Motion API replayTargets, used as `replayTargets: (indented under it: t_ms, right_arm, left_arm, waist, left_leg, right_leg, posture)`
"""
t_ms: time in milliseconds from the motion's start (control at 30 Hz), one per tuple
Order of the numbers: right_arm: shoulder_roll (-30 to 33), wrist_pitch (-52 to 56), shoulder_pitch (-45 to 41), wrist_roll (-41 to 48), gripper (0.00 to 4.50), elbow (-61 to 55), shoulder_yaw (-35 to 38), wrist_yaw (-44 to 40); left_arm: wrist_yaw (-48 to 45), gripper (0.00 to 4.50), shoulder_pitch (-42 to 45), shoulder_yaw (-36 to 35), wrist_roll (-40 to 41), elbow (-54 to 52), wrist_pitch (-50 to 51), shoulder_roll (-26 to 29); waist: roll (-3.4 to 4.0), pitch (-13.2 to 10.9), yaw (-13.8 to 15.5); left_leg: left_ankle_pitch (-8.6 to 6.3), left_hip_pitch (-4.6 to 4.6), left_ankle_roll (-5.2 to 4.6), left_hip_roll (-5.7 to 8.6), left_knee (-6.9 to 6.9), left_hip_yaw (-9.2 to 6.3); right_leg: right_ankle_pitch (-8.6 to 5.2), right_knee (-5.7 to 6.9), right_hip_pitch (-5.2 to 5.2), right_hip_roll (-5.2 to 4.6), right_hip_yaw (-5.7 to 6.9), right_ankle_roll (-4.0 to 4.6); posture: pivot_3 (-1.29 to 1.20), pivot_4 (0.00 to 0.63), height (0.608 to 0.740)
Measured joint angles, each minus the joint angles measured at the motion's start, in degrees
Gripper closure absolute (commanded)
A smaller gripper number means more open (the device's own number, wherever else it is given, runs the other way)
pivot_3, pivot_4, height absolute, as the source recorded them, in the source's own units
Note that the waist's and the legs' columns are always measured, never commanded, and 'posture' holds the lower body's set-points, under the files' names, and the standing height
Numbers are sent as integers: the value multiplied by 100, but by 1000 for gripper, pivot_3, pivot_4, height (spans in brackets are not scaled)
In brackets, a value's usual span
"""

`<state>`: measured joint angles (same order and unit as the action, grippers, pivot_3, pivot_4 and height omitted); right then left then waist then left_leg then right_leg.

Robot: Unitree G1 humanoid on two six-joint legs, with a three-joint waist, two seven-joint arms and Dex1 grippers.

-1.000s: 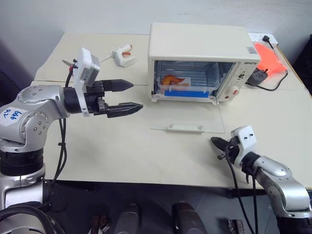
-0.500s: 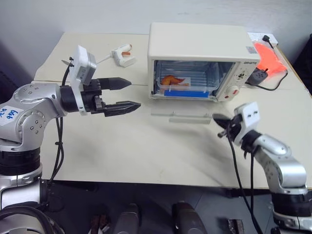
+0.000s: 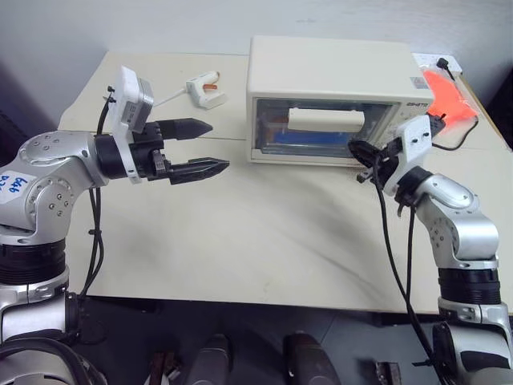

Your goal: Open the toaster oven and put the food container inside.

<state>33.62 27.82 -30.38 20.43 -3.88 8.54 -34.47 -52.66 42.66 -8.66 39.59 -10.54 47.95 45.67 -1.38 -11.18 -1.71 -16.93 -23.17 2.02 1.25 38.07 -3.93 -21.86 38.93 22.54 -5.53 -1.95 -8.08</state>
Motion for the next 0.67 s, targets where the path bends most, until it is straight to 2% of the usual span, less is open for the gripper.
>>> replayTargets:
  t_ms: [100,200,400,533,667]
  right_arm:
    - [438,299,346,217,4469,-386,107,-329]
    - [1025,638,705,511,3917,-681,482,-700]
    - [2289,1171,1491,1074,1943,-761,1631,-1688]
    - [2919,1205,1798,1186,1943,-538,2176,-2366]
    - [3107,1251,1721,1367,1943,-262,2427,-2671]
  left_arm:
    - [14,0,-114,-22,6,-7,0,1]
    - [26,0,-153,-56,10,2,3,43]
    - [-196,0,-235,-127,3,51,-120,246]
    - [-369,0,-239,-125,-71,208,-268,364]
    - [-582,0,-237,-94,-177,301,-420,492]
  waist:
    - [0,0,8]
    - [0,0,15]
    - [0,0,7]
    - [0,0,1]
    - [0,0,7]
  left_leg:
    - [0,0,0,0,3,0]
    - [-1,0,-3,1,4,1]
    - [-5,5,-9,-2,3,8]
    - [-5,7,-11,-3,5,14]
    - [-5,9,-11,-5,5,14]
  right_leg:
    - [0,0,-1,0,-1,0]
    - [0,-3,-5,0,-1,0]
    - [0,-7,-10,3,-4,0]
    - [0,-6,-10,4,-8,0]
    - [0,-6,-12,3,-8,0]
  posture:
    - [0,150,740]
    - [0,150,740]
    - [0,150,740]
    - [0,150,740]
    - [0,150,740]
